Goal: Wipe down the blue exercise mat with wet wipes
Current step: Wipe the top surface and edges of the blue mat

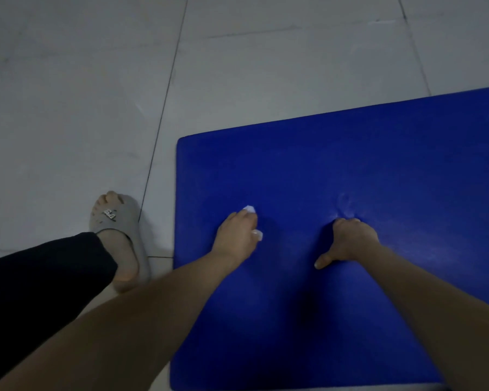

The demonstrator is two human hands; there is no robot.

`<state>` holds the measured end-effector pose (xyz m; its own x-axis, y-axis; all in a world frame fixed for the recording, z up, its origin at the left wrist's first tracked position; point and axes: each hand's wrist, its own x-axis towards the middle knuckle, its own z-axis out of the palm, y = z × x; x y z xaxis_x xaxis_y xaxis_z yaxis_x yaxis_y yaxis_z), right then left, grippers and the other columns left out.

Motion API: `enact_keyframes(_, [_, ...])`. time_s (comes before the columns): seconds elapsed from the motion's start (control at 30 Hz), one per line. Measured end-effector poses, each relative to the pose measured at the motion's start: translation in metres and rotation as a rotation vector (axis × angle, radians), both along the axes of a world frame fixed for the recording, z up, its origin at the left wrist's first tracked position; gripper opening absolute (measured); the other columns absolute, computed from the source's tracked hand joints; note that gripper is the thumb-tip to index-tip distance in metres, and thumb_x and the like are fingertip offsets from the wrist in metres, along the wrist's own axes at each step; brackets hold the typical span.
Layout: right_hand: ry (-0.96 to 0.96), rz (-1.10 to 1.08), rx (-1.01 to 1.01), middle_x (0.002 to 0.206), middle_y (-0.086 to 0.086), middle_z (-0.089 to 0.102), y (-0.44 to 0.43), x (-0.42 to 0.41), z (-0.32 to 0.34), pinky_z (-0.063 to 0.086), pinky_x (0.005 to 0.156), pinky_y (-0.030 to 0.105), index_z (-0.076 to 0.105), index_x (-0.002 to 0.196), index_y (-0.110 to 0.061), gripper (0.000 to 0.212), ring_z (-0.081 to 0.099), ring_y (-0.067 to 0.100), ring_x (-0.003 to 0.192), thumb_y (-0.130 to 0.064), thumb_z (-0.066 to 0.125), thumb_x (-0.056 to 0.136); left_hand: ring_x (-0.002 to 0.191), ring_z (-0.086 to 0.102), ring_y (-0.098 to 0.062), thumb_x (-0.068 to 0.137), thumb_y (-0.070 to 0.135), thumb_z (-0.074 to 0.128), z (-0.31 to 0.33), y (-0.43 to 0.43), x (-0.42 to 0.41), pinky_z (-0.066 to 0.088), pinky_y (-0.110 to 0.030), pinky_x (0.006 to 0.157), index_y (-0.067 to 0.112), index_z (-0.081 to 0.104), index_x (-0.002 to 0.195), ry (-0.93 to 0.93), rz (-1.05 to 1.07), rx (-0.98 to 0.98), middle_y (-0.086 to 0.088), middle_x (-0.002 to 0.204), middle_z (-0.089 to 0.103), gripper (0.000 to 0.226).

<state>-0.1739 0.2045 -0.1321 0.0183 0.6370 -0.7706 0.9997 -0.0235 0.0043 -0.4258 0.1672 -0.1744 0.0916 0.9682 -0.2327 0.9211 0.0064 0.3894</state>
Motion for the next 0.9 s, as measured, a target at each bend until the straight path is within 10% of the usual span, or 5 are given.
enact_keyframes(0.23, [-0.013, 0.011, 0.001, 0.128, 0.005, 0.054, -0.002, 0.001, 0.002, 0.052, 0.086, 0.037, 0.048, 0.124, -0.016, 0.106, 0.054, 0.023, 0.116, -0.078, 0.084, 0.046, 0.059, 0.051, -0.018, 0.093, 0.022, 0.068, -0.005, -0.021, -0.048, 0.042, -0.031, 0.055, 0.017, 0.038, 0.065, 0.135, 0.239, 0.060, -0.003, 0.078, 0.059, 0.042])
enact_keyframes(0.6, [-0.001, 0.054, 0.070, 0.115, 0.005, 0.055, -0.001, 0.007, -0.011, 0.048, 0.078, 0.035, 0.049, 0.113, -0.018, 0.097, 0.054, 0.022, 0.101, -0.077, 0.085, 0.045, 0.079, 0.049, -0.018, 0.093, 0.017, 0.055, -0.006, 0.006, 0.070, 0.037, -0.030, 0.062, 0.015, 0.046, 0.079, -0.101, -0.025, 0.063, -0.006, 0.101, 0.057, 0.017])
enact_keyframes(0.77, [0.011, 0.082, 0.143, 0.131, 0.005, 0.055, -0.002, 0.008, -0.019, 0.049, 0.092, 0.036, 0.050, 0.131, -0.017, 0.053, 0.052, 0.024, 0.122, -0.044, 0.068, 0.088, 0.095, 0.058, -0.024, 0.089, 0.016, 0.065, -0.005, 0.004, 0.138, 0.049, -0.034, 0.069, 0.011, 0.057, 0.100, -0.115, -0.271, 0.027, -0.009, 0.120, 0.055, 0.015])
enact_keyframes(0.9, [0.011, 0.028, 0.098, 0.116, 0.004, 0.057, -0.002, 0.007, -0.018, 0.049, 0.077, 0.033, 0.051, 0.116, -0.020, 0.087, 0.059, 0.022, 0.107, -0.070, 0.085, 0.053, 0.096, 0.058, -0.025, 0.093, 0.021, 0.059, -0.009, -0.001, 0.115, 0.045, -0.035, 0.076, 0.009, 0.060, 0.100, -0.069, -0.289, 0.090, -0.009, 0.125, 0.058, 0.014])
